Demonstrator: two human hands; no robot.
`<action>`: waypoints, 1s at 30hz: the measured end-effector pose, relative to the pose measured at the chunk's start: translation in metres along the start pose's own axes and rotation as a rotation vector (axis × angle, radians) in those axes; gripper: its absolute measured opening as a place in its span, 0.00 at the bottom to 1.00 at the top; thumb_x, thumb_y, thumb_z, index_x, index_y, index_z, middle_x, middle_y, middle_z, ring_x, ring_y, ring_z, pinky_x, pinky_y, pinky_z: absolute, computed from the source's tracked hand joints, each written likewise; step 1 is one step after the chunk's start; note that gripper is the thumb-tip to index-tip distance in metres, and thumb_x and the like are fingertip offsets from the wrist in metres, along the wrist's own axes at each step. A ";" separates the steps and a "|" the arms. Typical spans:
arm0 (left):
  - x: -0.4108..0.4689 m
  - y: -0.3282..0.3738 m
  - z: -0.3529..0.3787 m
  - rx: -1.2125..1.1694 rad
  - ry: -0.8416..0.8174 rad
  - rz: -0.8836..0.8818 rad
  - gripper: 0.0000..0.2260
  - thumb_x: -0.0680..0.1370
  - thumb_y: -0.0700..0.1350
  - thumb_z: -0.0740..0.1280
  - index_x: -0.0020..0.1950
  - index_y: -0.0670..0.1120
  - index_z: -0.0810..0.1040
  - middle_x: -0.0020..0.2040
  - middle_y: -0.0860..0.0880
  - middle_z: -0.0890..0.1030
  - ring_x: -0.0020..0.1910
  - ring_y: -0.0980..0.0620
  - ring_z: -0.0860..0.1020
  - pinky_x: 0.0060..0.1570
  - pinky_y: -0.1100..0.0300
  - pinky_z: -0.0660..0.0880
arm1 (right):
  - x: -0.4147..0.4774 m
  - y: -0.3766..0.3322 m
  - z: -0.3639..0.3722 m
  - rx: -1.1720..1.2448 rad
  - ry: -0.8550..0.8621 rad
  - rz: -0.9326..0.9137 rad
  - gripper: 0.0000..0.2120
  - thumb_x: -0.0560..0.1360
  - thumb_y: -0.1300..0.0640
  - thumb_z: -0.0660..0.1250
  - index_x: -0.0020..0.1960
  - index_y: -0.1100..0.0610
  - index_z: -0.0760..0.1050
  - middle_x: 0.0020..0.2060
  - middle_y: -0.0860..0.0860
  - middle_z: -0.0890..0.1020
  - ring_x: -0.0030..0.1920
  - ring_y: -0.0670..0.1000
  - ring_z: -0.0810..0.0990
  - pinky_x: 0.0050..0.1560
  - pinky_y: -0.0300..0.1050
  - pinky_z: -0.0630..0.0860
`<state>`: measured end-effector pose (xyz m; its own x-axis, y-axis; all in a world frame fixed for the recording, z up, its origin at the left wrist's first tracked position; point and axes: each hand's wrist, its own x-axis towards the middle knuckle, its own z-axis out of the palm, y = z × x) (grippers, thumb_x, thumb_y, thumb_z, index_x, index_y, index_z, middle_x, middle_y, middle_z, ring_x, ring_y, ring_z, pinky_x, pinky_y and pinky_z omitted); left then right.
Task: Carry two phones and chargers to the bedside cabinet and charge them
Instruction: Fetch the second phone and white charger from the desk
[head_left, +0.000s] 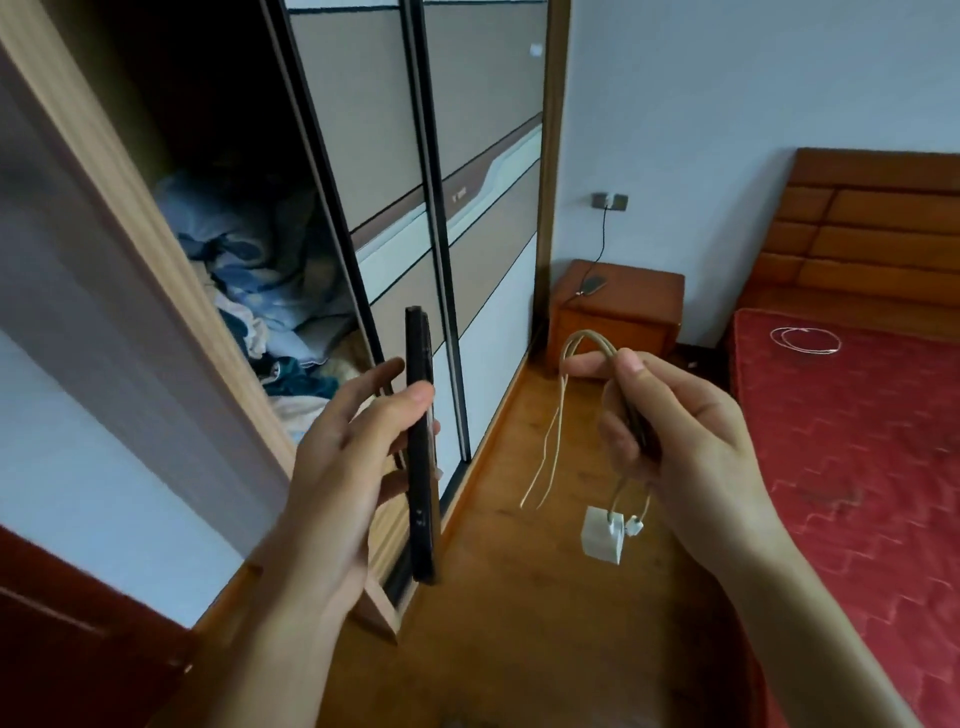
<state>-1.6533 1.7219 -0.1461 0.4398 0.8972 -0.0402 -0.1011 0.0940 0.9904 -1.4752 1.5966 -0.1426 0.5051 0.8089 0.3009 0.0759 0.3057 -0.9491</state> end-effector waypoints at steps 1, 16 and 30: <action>0.023 0.004 -0.003 0.020 -0.028 -0.017 0.23 0.67 0.56 0.74 0.61 0.52 0.82 0.44 0.46 0.85 0.42 0.51 0.84 0.34 0.63 0.78 | 0.014 0.004 0.006 -0.004 0.027 -0.001 0.17 0.83 0.51 0.56 0.54 0.55 0.83 0.26 0.48 0.70 0.25 0.44 0.66 0.25 0.34 0.64; 0.250 0.008 0.012 0.038 -0.329 -0.016 0.23 0.66 0.61 0.71 0.57 0.52 0.84 0.49 0.40 0.84 0.47 0.45 0.82 0.43 0.50 0.76 | 0.187 0.058 0.016 -0.031 0.218 -0.031 0.17 0.85 0.53 0.55 0.56 0.57 0.82 0.26 0.51 0.70 0.26 0.45 0.65 0.25 0.35 0.63; 0.468 -0.009 0.175 0.064 -0.439 0.002 0.19 0.66 0.60 0.71 0.54 0.58 0.84 0.47 0.41 0.84 0.43 0.51 0.83 0.39 0.60 0.80 | 0.392 0.114 -0.112 -0.099 0.268 -0.021 0.16 0.83 0.51 0.56 0.56 0.56 0.81 0.27 0.49 0.74 0.26 0.45 0.68 0.25 0.35 0.65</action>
<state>-1.2906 2.0650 -0.1506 0.7785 0.6276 0.0083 -0.0534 0.0530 0.9972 -1.1720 1.8923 -0.1431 0.7107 0.6371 0.2982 0.1662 0.2599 -0.9512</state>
